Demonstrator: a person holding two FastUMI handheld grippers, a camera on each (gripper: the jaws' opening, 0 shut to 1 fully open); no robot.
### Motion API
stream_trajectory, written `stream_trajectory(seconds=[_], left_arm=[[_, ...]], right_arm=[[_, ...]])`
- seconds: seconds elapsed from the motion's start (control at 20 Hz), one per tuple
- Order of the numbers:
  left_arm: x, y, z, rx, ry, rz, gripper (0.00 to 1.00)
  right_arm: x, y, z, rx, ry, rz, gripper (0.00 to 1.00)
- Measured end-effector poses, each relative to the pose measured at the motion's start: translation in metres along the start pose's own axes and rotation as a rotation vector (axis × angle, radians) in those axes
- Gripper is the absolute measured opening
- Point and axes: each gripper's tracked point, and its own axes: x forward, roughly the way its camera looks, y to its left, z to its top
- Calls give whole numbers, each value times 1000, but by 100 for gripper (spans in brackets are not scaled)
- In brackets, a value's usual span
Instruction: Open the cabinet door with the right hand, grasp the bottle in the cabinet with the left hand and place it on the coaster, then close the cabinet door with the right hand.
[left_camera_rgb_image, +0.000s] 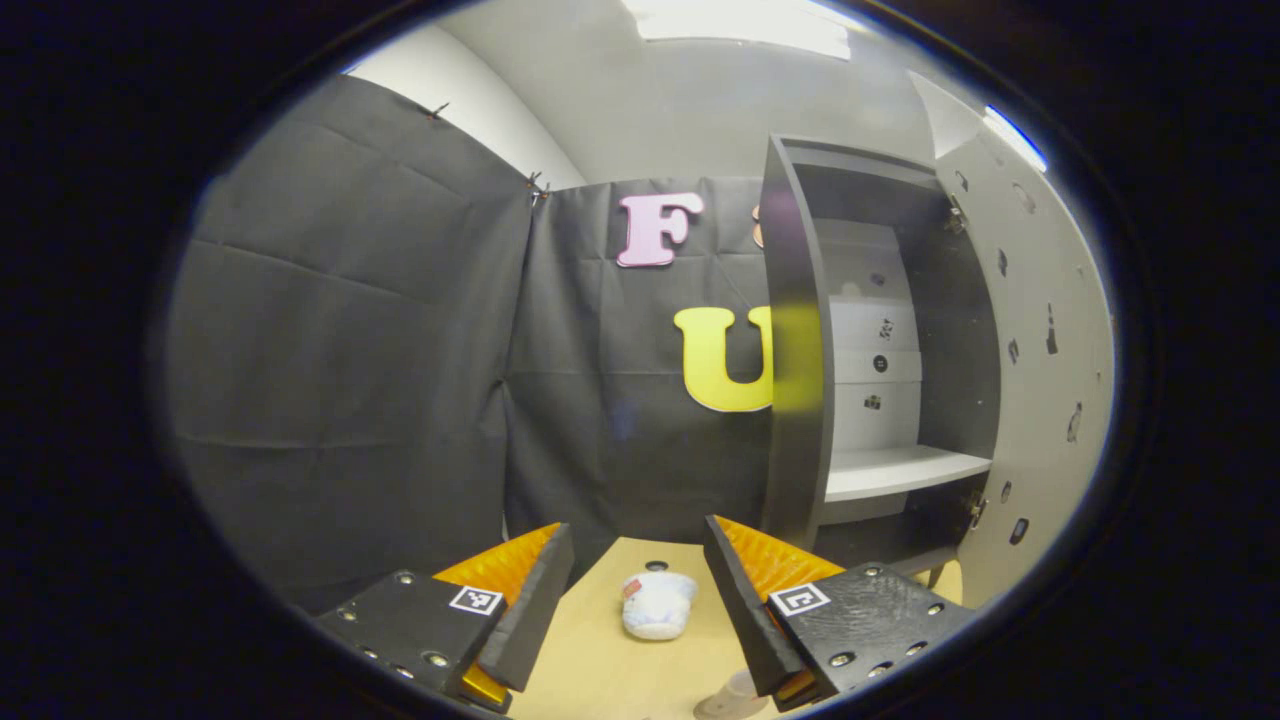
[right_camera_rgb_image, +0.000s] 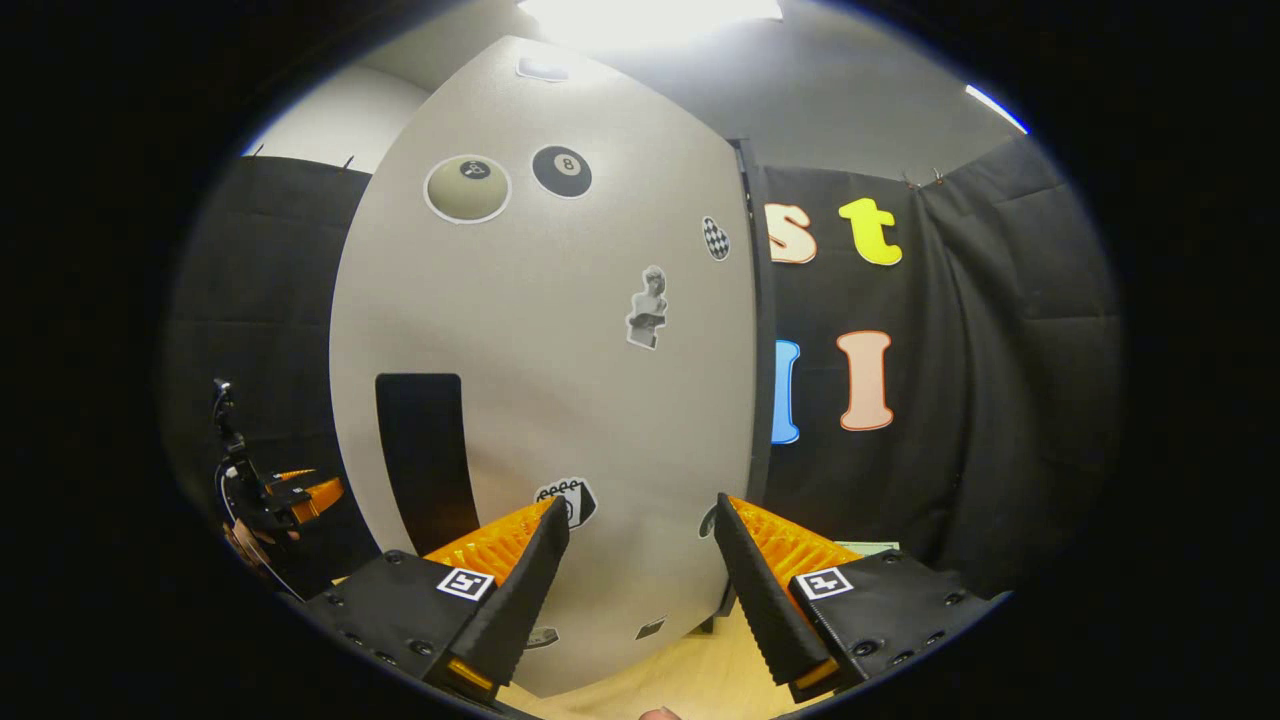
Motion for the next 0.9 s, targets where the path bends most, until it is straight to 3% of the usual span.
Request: stream_trajectory(seconds=[0.4, 0.85, 0.9], left_arm=[[-18, 39, 6, 23, -2, 55, 81], [-42, 82, 0, 54, 24, 146, 79], [-44, 85, -2, 55, 27, 153, 80]], right_arm=[[39, 52, -10, -3, 14, 60, 94], [98, 70, -28, -32, 33, 11, 91], [103, 72, -28, -34, 36, 1, 94]])
